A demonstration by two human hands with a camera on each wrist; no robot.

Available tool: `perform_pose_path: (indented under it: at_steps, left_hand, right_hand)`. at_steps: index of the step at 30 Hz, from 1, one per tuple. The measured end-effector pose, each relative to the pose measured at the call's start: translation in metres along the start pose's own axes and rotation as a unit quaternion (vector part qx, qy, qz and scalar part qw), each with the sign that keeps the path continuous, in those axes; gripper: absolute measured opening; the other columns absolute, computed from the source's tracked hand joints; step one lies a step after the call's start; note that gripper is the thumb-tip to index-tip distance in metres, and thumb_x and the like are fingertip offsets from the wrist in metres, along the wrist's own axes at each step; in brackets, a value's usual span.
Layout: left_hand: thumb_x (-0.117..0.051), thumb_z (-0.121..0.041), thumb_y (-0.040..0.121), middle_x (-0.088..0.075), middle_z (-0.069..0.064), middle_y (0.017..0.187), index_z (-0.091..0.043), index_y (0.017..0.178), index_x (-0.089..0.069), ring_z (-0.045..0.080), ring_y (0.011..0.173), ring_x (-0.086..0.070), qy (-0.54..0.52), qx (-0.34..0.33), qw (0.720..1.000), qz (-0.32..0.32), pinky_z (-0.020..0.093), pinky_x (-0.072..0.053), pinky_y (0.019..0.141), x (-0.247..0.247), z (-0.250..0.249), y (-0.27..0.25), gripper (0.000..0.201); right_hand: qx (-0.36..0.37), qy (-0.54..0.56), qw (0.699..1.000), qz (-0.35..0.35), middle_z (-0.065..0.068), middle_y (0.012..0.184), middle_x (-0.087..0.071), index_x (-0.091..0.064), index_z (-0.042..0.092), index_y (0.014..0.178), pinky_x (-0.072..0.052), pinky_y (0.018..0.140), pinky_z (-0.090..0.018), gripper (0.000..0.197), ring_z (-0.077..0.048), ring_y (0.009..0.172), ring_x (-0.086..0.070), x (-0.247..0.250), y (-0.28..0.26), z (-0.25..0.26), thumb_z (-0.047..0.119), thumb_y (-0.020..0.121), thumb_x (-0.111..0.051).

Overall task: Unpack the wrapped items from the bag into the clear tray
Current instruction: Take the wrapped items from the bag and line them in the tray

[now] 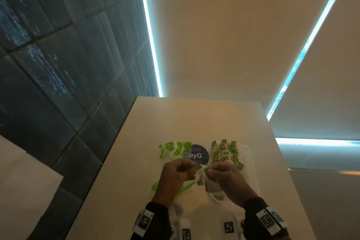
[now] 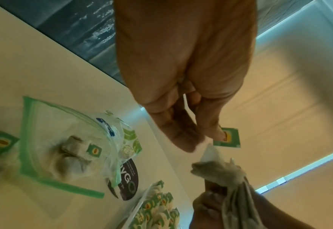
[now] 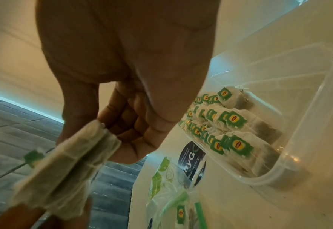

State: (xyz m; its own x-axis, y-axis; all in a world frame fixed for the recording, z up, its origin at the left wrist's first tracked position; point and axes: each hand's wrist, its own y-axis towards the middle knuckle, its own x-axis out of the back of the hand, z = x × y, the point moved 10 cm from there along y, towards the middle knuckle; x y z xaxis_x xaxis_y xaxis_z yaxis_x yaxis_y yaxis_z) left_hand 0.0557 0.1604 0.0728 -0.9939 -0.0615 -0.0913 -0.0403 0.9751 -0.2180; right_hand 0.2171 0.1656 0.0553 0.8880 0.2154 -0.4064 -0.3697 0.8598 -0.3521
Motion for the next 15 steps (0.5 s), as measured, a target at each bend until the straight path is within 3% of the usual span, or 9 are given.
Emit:
perform_pose_path:
  at_steps: [2, 4, 6, 11, 13, 15]
  left_hand:
    - [-0.074, -0.001, 0.079, -0.074, 0.008, 0.083, -0.005, 0.088, -0.073, 0.017, 0.076, -0.067, 0.006, 0.021, 1.000, -0.002, 0.030, -0.058, 0.070, -0.004, 0.006, 0.002, 0.009]
    - [-0.073, -0.001, 0.080, -0.074, 0.015, 0.092, 0.000, 0.092, -0.070, 0.024, 0.082, -0.069, -0.017, 0.043, 0.999, 0.019, 0.041, -0.059, 0.080, -0.010, 0.013, 0.001, 0.013]
    - [-0.073, 0.000, 0.080, -0.072, 0.022, 0.095, 0.005, 0.094, -0.068, 0.031, 0.084, -0.070, -0.036, 0.044, 0.998, 0.024, 0.046, -0.059, 0.083, -0.012, 0.013, 0.000, 0.016]
    - [-0.076, -0.002, 0.077, -0.075, 0.018, 0.088, 0.000, 0.089, -0.071, 0.031, 0.081, -0.073, -0.041, 0.030, 0.998, -0.036, 0.029, -0.058, 0.062, -0.004, 0.005, 0.000, 0.013]
    - [-0.079, -0.004, 0.075, -0.075, 0.015, 0.087, -0.002, 0.087, -0.072, 0.030, 0.083, -0.073, -0.040, 0.019, 0.997, -0.060, 0.036, -0.060, 0.066, 0.003, 0.004, 0.001, 0.013]
    - [-0.082, -0.006, 0.073, -0.075, 0.012, 0.085, -0.004, 0.085, -0.072, 0.026, 0.082, -0.073, -0.027, 0.005, 0.997, -0.077, 0.037, -0.060, 0.068, 0.009, 0.002, 0.002, 0.016]
  right_hand:
    - [0.003, -0.002, 1.000, 0.001, -0.023, 0.089, -0.063, -0.065, -0.004, 0.088, -0.052, 0.072, -0.041, 0.027, -0.033, 0.080, -0.061, -0.002, 0.000, 0.000, 0.012, 0.068, -0.075]
    - [0.004, -0.002, 1.000, 0.000, -0.022, 0.088, -0.062, -0.066, -0.003, 0.086, -0.052, 0.072, -0.042, 0.026, -0.033, 0.079, -0.059, -0.002, 0.000, 0.002, 0.013, 0.068, -0.075]
    - [0.006, -0.001, 1.000, 0.001, -0.022, 0.089, -0.062, -0.066, -0.002, 0.086, -0.052, 0.071, -0.043, 0.029, -0.033, 0.080, -0.059, 0.000, -0.001, 0.001, 0.015, 0.067, -0.077]
    - [0.008, -0.016, 0.999, -0.028, -0.022, 0.091, -0.063, -0.064, -0.006, 0.091, -0.056, 0.073, -0.040, 0.021, -0.032, 0.083, -0.062, 0.006, -0.003, 0.005, 0.008, 0.075, -0.068]
    - [0.009, -0.009, 0.999, -0.046, -0.026, 0.095, -0.062, -0.063, -0.009, 0.094, -0.054, 0.079, -0.044, 0.027, -0.037, 0.089, -0.061, 0.014, -0.003, 0.012, 0.008, 0.074, -0.071]
    - [-0.001, 0.022, 1.000, -0.016, -0.027, 0.096, -0.060, -0.062, -0.009, 0.094, -0.053, 0.080, -0.047, 0.035, -0.039, 0.090, -0.058, 0.010, -0.004, 0.021, 0.010, 0.070, -0.079]
